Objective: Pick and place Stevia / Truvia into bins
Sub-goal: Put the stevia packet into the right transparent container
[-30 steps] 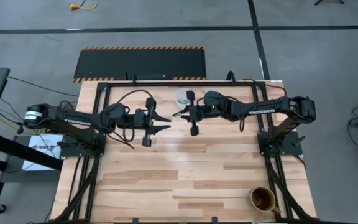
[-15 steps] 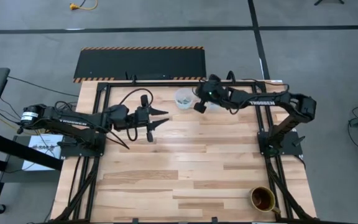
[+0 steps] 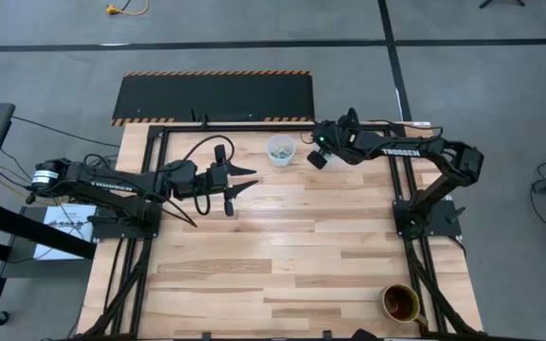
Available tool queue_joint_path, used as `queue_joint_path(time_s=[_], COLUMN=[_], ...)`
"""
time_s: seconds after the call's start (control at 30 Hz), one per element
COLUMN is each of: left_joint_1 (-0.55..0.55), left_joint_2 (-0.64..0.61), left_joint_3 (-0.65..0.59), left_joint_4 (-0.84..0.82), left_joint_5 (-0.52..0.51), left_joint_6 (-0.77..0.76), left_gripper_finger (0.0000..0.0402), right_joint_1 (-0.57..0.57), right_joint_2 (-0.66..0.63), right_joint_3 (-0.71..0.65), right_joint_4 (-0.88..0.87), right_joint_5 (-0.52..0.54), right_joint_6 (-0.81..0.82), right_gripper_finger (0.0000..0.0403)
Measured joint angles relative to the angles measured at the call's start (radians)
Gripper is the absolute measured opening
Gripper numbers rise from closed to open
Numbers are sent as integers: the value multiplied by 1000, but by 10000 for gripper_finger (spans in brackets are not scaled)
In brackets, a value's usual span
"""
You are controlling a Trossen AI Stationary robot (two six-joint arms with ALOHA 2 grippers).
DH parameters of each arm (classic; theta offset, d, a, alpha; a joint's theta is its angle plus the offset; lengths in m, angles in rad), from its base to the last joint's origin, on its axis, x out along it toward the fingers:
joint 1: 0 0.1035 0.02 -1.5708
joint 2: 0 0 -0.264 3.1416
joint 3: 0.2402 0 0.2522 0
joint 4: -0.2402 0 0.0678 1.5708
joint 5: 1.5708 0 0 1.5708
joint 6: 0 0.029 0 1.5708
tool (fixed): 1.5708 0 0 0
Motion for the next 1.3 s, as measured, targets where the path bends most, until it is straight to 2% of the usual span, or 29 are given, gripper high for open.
queue_joint_path(time_s=[0.17,0.53,0.7,1.03,1.3], left_joint_1=[0,0,0,0,0], left_joint_2=[0,0,0,0,1], left_joint_3=[0,0,0,0,-1], left_joint_4=[0,-1,-1,-8,-19], left_joint_5=[0,0,0,0,0], left_joint_6=[1,2,0,-2,-6], left_gripper_finger=[107,107,107,107,107], right_joint_1=[2,30,29,29,29], right_joint_2=[0,0,0,0,0], right_joint_3=[0,0,0,0,0], right_joint_4=[4,3,-9,-65,-179], right_joint_5=[15,13,13,17,157], right_joint_6=[-8,-26,-26,-21,27], right_gripper_finger=[12,107,135,143,145])
